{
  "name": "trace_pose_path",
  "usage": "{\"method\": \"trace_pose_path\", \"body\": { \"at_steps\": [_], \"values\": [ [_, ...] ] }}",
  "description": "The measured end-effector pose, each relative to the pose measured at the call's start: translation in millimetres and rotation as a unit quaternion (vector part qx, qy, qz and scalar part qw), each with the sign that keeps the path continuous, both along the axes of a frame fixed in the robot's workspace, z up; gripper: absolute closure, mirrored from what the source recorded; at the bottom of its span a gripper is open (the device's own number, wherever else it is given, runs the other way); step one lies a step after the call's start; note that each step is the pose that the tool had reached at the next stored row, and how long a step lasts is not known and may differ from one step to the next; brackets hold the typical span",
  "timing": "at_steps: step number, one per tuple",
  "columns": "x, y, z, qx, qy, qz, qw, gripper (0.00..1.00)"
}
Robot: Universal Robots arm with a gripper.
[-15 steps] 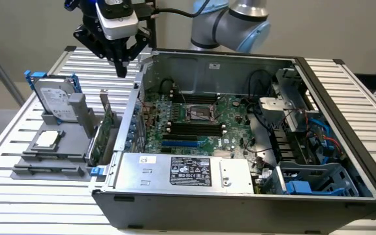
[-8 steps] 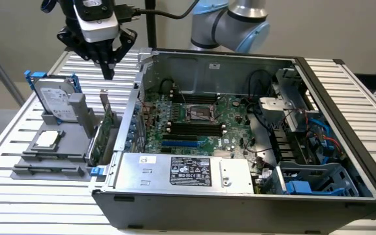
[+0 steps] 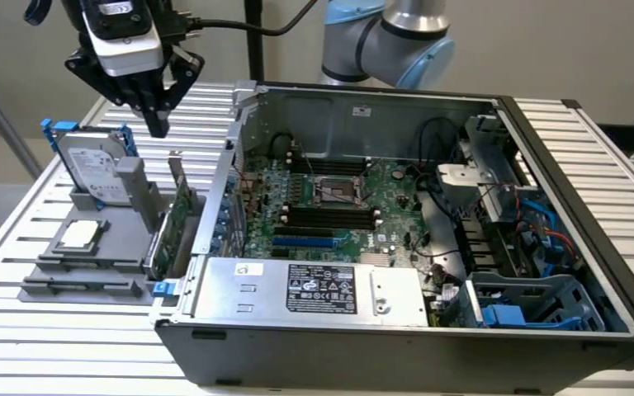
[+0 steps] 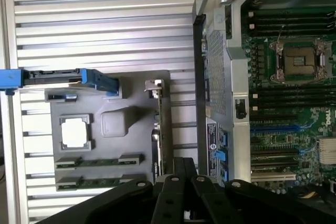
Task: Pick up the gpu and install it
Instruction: 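Reach for the gpu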
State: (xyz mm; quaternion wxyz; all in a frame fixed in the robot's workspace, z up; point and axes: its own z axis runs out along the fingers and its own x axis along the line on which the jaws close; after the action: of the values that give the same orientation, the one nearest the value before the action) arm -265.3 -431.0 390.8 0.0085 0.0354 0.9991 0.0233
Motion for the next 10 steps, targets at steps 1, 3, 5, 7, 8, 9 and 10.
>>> {"method": "trace_pose_path", "body": {
  "at_steps": [1, 3, 5, 7, 8, 9, 10],
  "values": [
    [-2.8, -0.7, -0.2, -0.0002, 0.0003, 0.0, 1.0, 0.89],
    [-8.1, -1.7, -0.5, -0.0007, 0.001, 0.0, 1.0, 0.89],
    [-12.0, -2.0, -0.7, -0.0011, 0.0021, 0.0, 1.0, 0.89],
    [-13.9, -2.0, -0.7, -0.0012, 0.0031, 0.0, 1.0, 0.89],
    [-14.7, -2.0, -0.8, -0.0012, 0.0036, 0.0, 1.0, 0.89],
    [-15.6, -2.0, -0.9, -0.0013, 0.0042, 0.0, 1.0, 0.89],
    [-16.0, -2.0, -0.9, -0.0013, 0.0045, 0.0, 1.0, 0.89]
  ]
}}
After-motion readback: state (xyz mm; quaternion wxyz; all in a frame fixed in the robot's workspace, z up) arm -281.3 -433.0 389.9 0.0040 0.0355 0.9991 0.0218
